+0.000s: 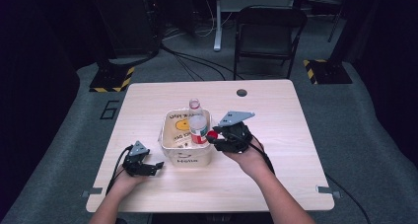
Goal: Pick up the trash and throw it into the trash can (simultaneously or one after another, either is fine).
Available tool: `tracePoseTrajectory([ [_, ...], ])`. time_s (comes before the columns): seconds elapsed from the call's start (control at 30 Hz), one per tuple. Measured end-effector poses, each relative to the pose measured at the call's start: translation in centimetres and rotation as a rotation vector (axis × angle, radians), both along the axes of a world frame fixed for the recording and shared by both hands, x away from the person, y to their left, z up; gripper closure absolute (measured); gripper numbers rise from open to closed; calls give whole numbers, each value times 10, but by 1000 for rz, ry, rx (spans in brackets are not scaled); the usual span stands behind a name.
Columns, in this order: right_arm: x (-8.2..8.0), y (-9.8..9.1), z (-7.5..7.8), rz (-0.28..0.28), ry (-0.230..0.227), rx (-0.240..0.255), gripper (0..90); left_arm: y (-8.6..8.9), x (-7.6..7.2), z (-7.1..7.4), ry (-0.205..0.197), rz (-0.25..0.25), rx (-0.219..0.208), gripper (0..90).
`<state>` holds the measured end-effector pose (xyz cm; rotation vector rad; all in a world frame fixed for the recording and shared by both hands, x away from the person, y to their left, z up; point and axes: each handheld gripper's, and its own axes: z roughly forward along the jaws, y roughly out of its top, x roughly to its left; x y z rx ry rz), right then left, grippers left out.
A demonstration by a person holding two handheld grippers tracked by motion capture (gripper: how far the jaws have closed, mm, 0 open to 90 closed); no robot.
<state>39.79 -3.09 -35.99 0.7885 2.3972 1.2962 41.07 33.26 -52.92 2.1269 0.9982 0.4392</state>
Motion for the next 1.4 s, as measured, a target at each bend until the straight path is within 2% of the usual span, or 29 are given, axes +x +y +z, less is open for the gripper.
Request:
tracePoseTrajectory([
  [0.07,2,4,1,6,-3,-2,576,0,0,1,7,-3,3,147],
  [0.2,7,11,0,9,6,6,576,0,0,-1,-5,3,-3,147],
  [0.53,16,27,-5,19,11,-12,576,0,0,0,-5,3,-3,147],
  [0.83,23,39,-19,16,35,-47,575,0,0,1,10,-6,5,147],
  [0.87,24,40,-21,15,38,-48,574,0,0,0,-4,4,-1,147],
  [0.93,25,42,-24,19,38,-55,573,0,0,0,-2,3,-3,147],
  [1.07,24,44,-28,15,45,-60,559,0,0,0,0,3,-2,147],
  [1.33,25,38,-26,7,44,-32,503,0,1,-1,-4,1,-6,147],
  [1.4,24,36,-25,14,32,-29,489,0,1,-1,-10,2,-7,148],
])
